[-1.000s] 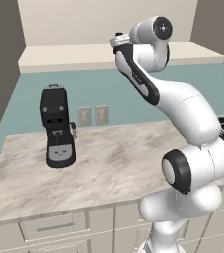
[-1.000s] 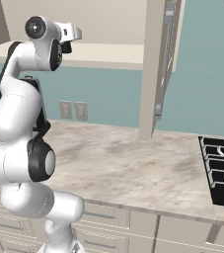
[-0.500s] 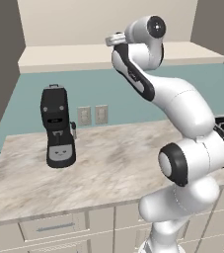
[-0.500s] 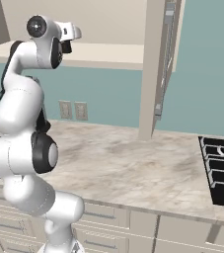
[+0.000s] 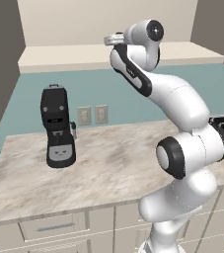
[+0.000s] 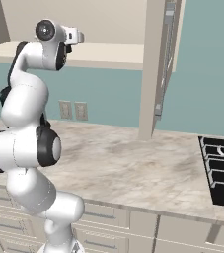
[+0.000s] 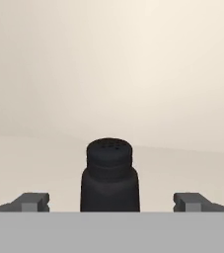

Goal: Retrieve the shaker from the cabinet and place it next the steak on a plate on the dining table.

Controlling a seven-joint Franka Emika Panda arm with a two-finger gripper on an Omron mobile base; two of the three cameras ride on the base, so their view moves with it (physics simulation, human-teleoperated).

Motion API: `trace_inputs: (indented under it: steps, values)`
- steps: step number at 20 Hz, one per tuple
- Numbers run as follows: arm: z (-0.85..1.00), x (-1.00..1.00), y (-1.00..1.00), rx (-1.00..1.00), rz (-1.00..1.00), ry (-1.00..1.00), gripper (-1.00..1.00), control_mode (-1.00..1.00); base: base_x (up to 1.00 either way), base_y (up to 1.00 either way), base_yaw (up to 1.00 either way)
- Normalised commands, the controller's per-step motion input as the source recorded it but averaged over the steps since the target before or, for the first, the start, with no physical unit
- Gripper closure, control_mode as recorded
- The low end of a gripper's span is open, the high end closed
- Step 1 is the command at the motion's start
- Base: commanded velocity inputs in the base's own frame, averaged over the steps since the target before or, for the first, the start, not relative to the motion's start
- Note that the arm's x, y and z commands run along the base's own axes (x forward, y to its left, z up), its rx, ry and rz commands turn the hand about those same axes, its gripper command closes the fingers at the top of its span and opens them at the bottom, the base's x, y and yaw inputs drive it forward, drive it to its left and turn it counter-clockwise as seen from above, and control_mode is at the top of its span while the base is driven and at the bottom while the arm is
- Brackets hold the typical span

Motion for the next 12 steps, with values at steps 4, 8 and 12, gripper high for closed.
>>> trace_inputs:
  steps: [4,8,12]
  values:
    - [-0.09,0.22,0.0,0.04,0.0,0.0,-1.0,-1.0,0.0,0.0,0.0]
    - [-0.18,0.25,0.09,0.0,0.0,0.0,-1.0,-1.0,0.0,0.0,0.0]
    - [-0.24,0.22,0.25,0.0,0.0,0.0,1.0,-1.0,0.0,0.0,0.0]
